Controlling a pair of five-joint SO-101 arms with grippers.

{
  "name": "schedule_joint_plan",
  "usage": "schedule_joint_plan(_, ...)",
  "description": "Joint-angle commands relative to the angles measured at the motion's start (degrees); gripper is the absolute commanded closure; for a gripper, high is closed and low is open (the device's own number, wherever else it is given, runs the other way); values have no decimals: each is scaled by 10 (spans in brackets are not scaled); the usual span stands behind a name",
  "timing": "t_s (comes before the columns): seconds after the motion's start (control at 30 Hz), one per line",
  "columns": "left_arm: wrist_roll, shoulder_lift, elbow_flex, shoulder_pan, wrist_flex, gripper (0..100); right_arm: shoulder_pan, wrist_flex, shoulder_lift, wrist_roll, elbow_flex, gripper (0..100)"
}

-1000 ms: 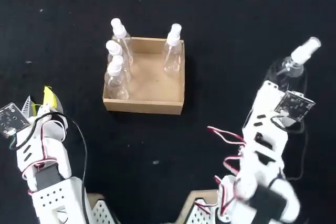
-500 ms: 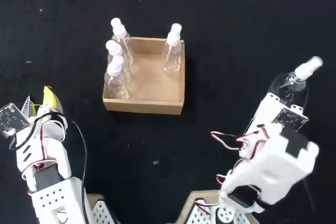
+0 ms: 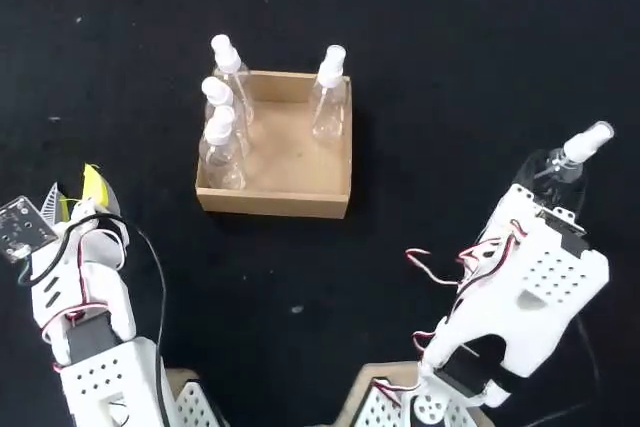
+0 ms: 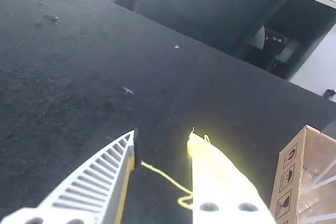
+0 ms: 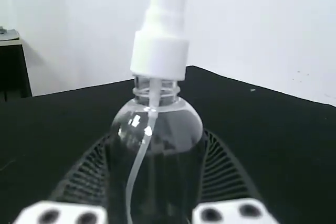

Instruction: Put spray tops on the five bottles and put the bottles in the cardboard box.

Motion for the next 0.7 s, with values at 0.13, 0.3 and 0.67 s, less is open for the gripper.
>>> schedule_joint_plan(0.13, -5, -6, 14, -5, 1, 942, -4, -11, 0, 3, 21, 985)
schedule_joint_plan(0.3, -5, -6, 14, -5, 1, 942, -15, -11, 1, 3, 42, 883)
schedule_joint_plan(0.67, -5, -6, 14, -5, 1, 942, -33, -11, -1, 4, 48, 758)
